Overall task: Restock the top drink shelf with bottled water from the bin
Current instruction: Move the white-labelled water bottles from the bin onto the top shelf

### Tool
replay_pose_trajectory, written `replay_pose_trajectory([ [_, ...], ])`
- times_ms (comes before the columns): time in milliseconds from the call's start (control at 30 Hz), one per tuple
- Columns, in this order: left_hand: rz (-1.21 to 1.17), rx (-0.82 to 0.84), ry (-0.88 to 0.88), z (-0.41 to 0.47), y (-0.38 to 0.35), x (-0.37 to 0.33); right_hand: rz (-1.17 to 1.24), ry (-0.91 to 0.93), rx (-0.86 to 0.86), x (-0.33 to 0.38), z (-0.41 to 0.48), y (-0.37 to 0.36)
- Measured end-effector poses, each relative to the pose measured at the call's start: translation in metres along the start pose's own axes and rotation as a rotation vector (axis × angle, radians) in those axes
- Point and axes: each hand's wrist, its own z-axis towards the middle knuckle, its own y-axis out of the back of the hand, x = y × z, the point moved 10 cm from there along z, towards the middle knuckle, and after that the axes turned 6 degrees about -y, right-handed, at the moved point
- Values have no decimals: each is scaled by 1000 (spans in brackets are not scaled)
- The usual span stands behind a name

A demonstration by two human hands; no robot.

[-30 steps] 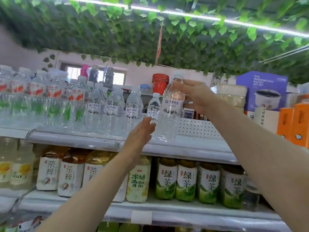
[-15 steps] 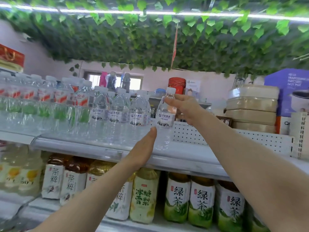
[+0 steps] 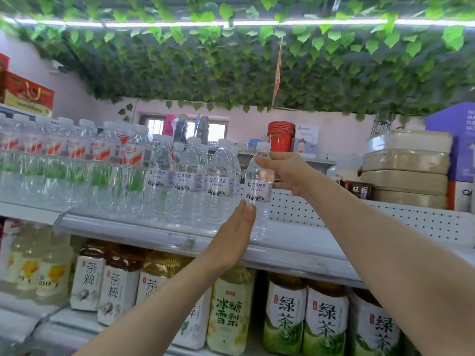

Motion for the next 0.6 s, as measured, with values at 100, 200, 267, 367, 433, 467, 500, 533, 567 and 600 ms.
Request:
replay_pose_trajectory([
  [100,3,-6,-8,0,-1,2,-50,-17,-13,-1,2,1],
  [200,-4,-11,-13,0,-1,3,-102,-36,-43,-2,2,3],
  [267,-5,-6,-14,0,-2,4,-104,-52,-77,-4,2,7],
  [367,-7,0,-13,-1,-2,3,-85,-41,-102,-5,0,7],
  [433,-2,2,-12,-1,-2,2,-106,-35,-133,-4,-4,6],
  [467,1,2,-11,-2,-1,0,-126,-32,-151,-4,-7,5],
  [500,7,-1,-9,-2,1,-1,-145,-30,-165,-3,-9,4],
  [533,15,-7,-7,-3,3,-3,-159,-31,-174,-2,-13,3],
  [567,25,-16,-3,-5,7,-5,-178,-36,-184,-1,-18,1],
  [600,34,-31,-1,-7,12,-8,-207,-40,-203,1,-24,1],
])
